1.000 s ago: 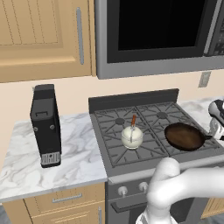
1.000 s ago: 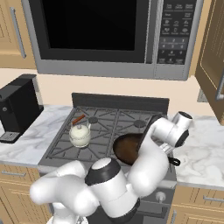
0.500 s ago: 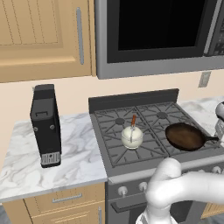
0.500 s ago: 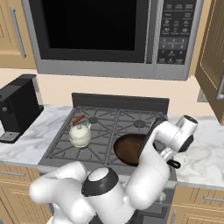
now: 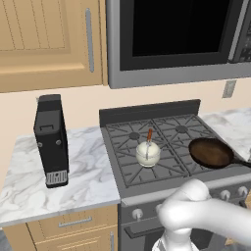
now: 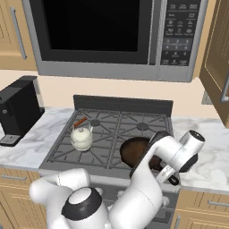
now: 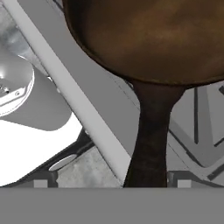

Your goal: Pick the pan from the cabinet and place it on the stove. Then turn on the stove burner for the pan.

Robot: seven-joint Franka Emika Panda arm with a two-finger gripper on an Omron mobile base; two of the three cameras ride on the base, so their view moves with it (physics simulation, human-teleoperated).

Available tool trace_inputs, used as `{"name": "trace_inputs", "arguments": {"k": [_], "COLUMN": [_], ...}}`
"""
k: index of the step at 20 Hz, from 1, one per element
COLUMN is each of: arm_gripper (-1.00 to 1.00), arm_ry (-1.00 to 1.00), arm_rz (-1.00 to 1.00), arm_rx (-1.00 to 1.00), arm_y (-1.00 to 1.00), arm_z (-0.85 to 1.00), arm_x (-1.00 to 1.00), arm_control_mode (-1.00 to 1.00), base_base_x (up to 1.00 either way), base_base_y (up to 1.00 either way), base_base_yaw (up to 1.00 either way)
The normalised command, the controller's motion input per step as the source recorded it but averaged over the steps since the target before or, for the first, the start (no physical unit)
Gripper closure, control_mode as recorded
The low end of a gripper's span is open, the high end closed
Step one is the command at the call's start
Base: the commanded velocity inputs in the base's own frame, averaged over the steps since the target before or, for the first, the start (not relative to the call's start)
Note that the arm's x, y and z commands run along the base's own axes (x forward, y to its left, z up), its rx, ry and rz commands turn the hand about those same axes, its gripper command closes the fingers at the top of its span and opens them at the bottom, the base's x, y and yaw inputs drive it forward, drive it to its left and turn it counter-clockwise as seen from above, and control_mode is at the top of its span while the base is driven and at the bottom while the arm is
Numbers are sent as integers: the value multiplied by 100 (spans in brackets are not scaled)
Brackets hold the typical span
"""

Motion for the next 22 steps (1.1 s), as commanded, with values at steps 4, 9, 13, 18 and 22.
{"name": "trace_inputs", "arguments": {"k": [4,9,13,18,22], "arm_gripper": [-100,-100,-100,-100,-100], "arm_ry": [-5,-5,-6,-6,-2], "arm_rz": [-4,-4,-1,0,0], "arm_rx": [0,-1,-2,-2,-3], "arm_y": [59,52,38,14,0], "arm_z": [0,0,1,9,31], "arm_x": [3,17,22,12,0], "arm_control_mode": [-100,-100,-100,-100,-100], "base_base_x": [0,0,0,0,0], "base_base_y": [0,0,0,0,0], "base_base_yaw": [0,0,0,0,0]}}
